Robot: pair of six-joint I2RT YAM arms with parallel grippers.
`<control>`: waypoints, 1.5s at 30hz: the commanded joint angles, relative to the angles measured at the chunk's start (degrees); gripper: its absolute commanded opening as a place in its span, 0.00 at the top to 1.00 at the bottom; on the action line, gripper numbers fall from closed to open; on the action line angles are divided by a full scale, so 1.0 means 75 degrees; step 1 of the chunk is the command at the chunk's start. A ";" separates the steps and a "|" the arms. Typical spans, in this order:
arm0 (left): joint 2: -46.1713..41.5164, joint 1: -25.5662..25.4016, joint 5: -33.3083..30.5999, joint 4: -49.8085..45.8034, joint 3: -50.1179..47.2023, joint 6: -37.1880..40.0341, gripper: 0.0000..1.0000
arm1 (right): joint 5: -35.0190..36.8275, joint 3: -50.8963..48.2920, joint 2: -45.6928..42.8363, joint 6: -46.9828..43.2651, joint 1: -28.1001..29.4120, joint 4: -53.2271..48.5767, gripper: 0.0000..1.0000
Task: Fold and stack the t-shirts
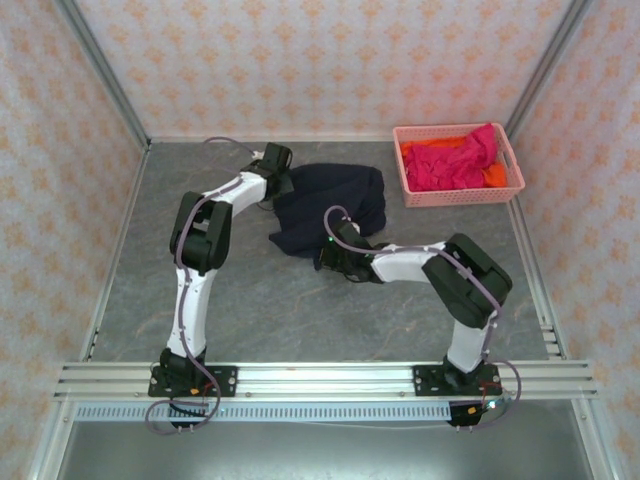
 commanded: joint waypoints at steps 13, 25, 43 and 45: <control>-0.2672 0.0515 -0.1091 0.0945 -0.2465 -0.0407 1.00 | -0.0082 -0.0420 -0.2309 -0.0588 -0.1812 -0.0595 1.00; -0.5768 0.0744 -0.2524 -0.0614 -0.2534 -0.0175 1.00 | -0.0301 0.2205 -0.4001 -0.1983 -0.3592 -0.2884 1.00; -0.9268 0.0744 -0.3065 -0.2088 -0.1500 0.1253 1.00 | 0.0447 0.4328 -0.5723 -0.2667 -0.3686 -0.4113 1.00; -0.8960 0.0744 -0.3155 -0.2091 -0.1220 0.1357 1.00 | 0.0555 0.4722 -0.5309 -0.2692 -0.3701 -0.4296 1.00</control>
